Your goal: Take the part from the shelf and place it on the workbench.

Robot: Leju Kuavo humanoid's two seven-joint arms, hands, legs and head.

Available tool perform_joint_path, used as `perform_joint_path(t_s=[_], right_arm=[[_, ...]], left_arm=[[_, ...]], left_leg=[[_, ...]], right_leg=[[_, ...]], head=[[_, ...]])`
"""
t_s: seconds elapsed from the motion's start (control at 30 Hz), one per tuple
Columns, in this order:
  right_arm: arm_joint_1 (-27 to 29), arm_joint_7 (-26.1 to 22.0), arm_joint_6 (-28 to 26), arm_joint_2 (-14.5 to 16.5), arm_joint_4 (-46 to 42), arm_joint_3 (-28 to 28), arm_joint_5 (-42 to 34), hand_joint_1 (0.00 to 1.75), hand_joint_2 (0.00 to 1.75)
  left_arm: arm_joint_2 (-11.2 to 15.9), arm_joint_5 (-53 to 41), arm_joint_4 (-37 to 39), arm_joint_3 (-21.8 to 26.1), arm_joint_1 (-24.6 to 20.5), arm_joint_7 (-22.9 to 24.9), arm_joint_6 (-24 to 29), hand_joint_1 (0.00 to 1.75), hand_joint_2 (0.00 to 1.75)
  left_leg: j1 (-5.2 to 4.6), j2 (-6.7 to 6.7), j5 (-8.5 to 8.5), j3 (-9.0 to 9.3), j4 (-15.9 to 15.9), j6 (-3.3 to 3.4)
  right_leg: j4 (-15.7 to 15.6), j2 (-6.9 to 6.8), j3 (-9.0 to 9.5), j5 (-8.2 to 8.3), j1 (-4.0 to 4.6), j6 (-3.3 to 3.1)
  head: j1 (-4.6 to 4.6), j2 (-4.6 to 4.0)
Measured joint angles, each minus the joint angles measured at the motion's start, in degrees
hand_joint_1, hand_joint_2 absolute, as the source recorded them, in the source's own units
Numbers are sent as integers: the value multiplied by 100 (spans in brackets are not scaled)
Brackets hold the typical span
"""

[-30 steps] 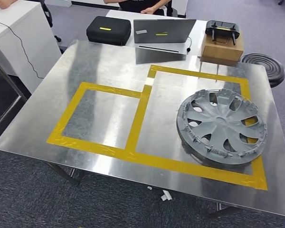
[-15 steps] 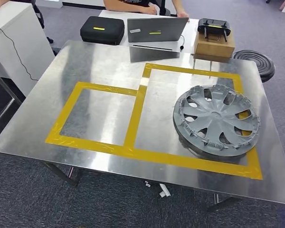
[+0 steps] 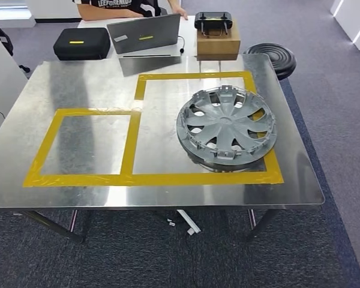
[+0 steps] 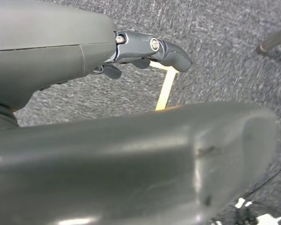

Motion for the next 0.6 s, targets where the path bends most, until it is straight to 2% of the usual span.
perform_joint_path(t_s=[0.03,0.07,0.1,0.13,0.17,0.2,0.23,0.27,0.3,0.33,0.37,0.4,0.43,0.47,0.5,0.53,0.57,0.6], right_arm=[[1,-59,204,7,167,106,87,0,0],[4,-99,376,13,284,206,124,0,0],[11,-124,524,12,364,303,125,0,0],[24,-135,629,10,413,402,105,0,0],[45,-127,713,6,445,507,74,0,0],[73,-106,775,1,470,613,44,0,0],[109,-80,815,-2,493,708,23,0,0],[144,-59,840,-3,520,789,10,0,0],[174,-41,856,-3,550,854,3,0,0],[194,-32,864,-3,576,910,-3,0,0],[201,-29,869,-4,595,963,-6,0,0],[201,-28,872,-5,607,1012,-7,0,0],[199,-31,874,-8,615,1056,-8,0,0],[198,-34,884,-10,623,1092,-11,0,0],[206,-36,906,-11,633,1128,-16,0,0],[222,-20,948,-12,647,1170,-17,0,0],[242,16,1004,-12,659,1223,-10,0,0],[260,69,1063,-12,674,1290,10,0,0]], left_arm=[[2,-4,-3,2,-8,-10,-8,0,0],[8,-5,-10,4,-16,-24,-20,0,0],[15,-6,-19,7,-24,-39,-33,0,0],[23,-7,-27,11,-29,-55,-47,0,0],[31,-7,-36,19,-30,-72,-58,0,0],[36,-8,-41,25,-31,-84,-66,0,0],[39,-8,-44,31,-32,-91,-69,0,0],[44,-8,-50,35,-41,-97,-70,0,0],[47,-8,-55,36,-50,-98,-71,0,0],[50,-7,-60,37,-52,-101,-73,0,0],[55,-6,-66,38,-46,-102,-74,0,0],[57,-6,-69,39,-34,-102,-75,0,0],[60,-6,-70,39,-23,-102,-76,0,0],[63,-6,-71,40,-21,-102,-76,0,0],[66,-7,-72,41,-30,-102,-76,0,0],[68,-9,-73,42,-46,-103,-76,0,0],[70,-13,-74,42,-65,-103,-75,0,0],[72,-24,-75,42,-86,-103,-74,0,0]], left_leg=[[1,-40,152,236,-268,20],[3,-151,303,543,-691,48],[6,-305,385,856,-1169,83],[5,-437,424,1080,-1528,114],[3,-533,427,1209,-1751,139],[-6,-540,425,1238,-1829,165],[-6,-476,466,1196,-1816,197],[-1,-395,517,1147,-1818,242],[1,-309,575,1081,-1821,298],[4,-211,640,1003,-1832,348],[-7,-107,699,918,-1834,383],[-22,-7,758,831,-1830,403],[-34,99,821,739,-1819,404],[-42,184,883,640,-1797,397],[-46,253,938,534,-1762,385],[-49,302,989,421,-1715,369],[-50,331,1032,314,-1660,350],[-58,355,1069,224,-1598,331]], right_leg=[[14,80,-88,65,-2,16],[22,153,-159,123,-7,37],[32,222,-218,179,-2,66],[30,287,-257,242,3,98],[20,346,-284,307,6,131],[2,410,-305,376,9,165],[-28,471,-337,442,9,200],[-23,446,-377,432,10,221],[57,342,-442,309,14,233],[240,191,-532,71,21,241],[552,15,-620,-263,21,246],[930,-92,-709,-576,21,263],[1313,-137,-761,-768,21,285],[1615,-155,-755,-800,21,301],[1762,-164,-671,-676,21,308],[1730,-174,-491,-479,22,302],[1486,-189,-201,-331,25,284],[1070,-212,198,-303,34,254]], head=[[-7,0],[-10,0],[-11,0],[-11,0],[-13,0],[-13,0],[-14,0],[-16,0],[-3,0],[13,0],[29,0],[44,0],[46,0],[47,0],[46,0],[46,0],[47,0],[46,0]])
